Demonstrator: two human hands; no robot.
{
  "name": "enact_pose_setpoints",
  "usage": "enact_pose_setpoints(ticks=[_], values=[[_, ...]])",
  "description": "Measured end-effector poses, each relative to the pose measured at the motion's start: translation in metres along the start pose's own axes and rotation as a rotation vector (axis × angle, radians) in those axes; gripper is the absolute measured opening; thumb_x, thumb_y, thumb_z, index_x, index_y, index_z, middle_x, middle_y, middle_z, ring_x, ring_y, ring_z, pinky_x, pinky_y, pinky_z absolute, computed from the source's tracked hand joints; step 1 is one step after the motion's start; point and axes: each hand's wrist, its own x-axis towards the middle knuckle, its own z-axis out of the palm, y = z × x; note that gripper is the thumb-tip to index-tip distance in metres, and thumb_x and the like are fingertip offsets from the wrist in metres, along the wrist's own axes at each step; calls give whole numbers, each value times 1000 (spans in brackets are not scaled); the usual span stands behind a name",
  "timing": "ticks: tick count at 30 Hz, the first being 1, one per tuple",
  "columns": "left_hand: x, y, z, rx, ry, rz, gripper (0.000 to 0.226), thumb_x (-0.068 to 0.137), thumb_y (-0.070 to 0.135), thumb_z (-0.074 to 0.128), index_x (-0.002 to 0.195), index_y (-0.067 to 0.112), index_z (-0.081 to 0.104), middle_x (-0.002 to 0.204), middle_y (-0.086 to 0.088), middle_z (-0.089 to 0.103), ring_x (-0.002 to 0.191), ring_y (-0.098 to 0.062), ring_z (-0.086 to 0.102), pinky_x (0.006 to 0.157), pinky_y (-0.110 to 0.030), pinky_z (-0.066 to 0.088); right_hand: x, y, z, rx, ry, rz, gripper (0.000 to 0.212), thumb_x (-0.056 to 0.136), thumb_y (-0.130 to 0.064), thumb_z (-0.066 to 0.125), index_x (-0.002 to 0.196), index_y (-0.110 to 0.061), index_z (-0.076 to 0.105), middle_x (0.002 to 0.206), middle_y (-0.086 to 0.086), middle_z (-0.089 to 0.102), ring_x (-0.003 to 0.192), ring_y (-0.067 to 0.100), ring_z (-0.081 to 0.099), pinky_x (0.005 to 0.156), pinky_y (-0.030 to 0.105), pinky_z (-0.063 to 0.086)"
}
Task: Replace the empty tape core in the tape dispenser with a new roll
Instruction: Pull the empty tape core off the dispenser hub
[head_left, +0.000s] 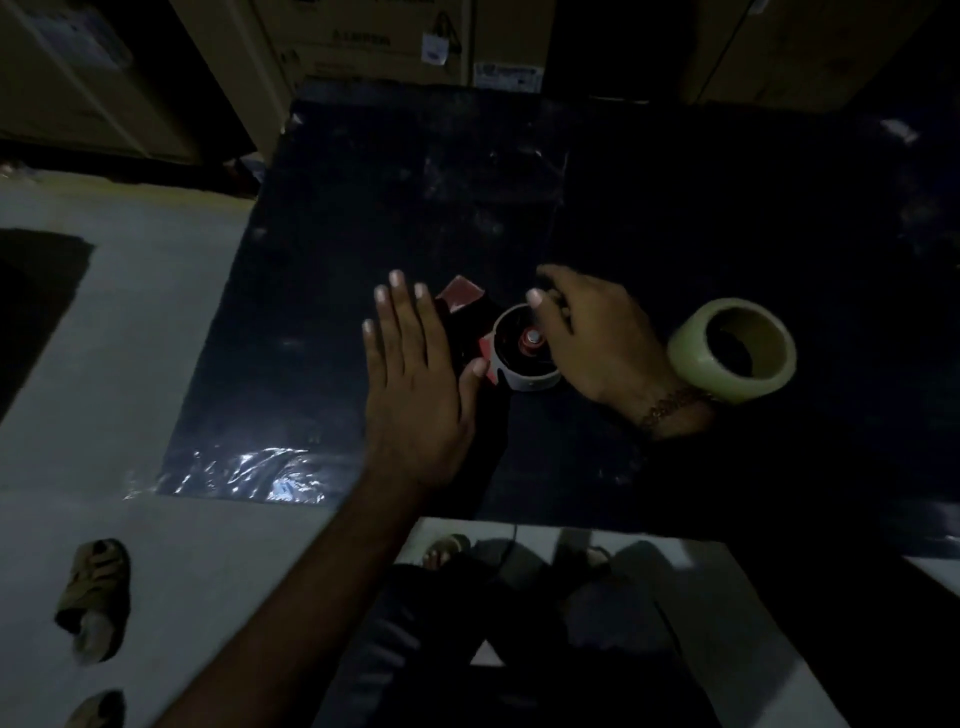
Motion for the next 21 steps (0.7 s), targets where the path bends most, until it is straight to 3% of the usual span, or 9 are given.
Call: enact_pose_setpoints(ticks=[3, 6, 12, 17, 21], values=[[2, -10, 4, -5, 54, 74, 81, 110, 50, 25, 166, 0, -4, 175, -22, -14, 164, -36, -15, 133, -47, -10, 11, 9, 10, 61, -64, -43, 42, 110, -48, 45, 117, -18, 73, 98, 0, 78, 90, 18, 74, 82, 45, 62], [5, -16, 5, 21, 62, 145, 81, 110, 53, 23, 167, 3, -5, 175, -20, -18, 163, -33, -18, 132, -43, -13, 18, 17, 14, 55, -105, -120, 49, 110, -51, 42, 87, -18, 70, 76, -1, 71, 71, 16, 70, 72, 47, 61], [14, -24, 9, 85, 105, 266, 82, 108, 58, 15, 167, 6, -10, 175, -15, -22, 163, -25, -23, 131, -34, -16, 33, 38, 27, 103, -59, -239, 69, 109, -57, 38, 104, 1, 73, 100, 20, 78, 95, 38, 75, 85, 54, 61], [19, -29, 16, 142, 155, 318, 85, 106, 62, 11, 167, 8, -13, 175, -13, -23, 162, -23, -24, 132, -39, -10, 44, 52, 32, 302, -104, -190, 63, 108, -61, 34, 103, -21, 83, 99, -3, 84, 95, 11, 80, 100, 44, 60], [19, -30, 17, 156, 177, 320, 85, 105, 63, 11, 168, 8, -8, 176, -14, -21, 163, -26, -21, 133, -42, -7, 45, 54, 29, 335, -82, -190, 63, 110, -57, 33, 102, -19, 83, 99, 0, 84, 96, 12, 79, 101, 40, 60]])
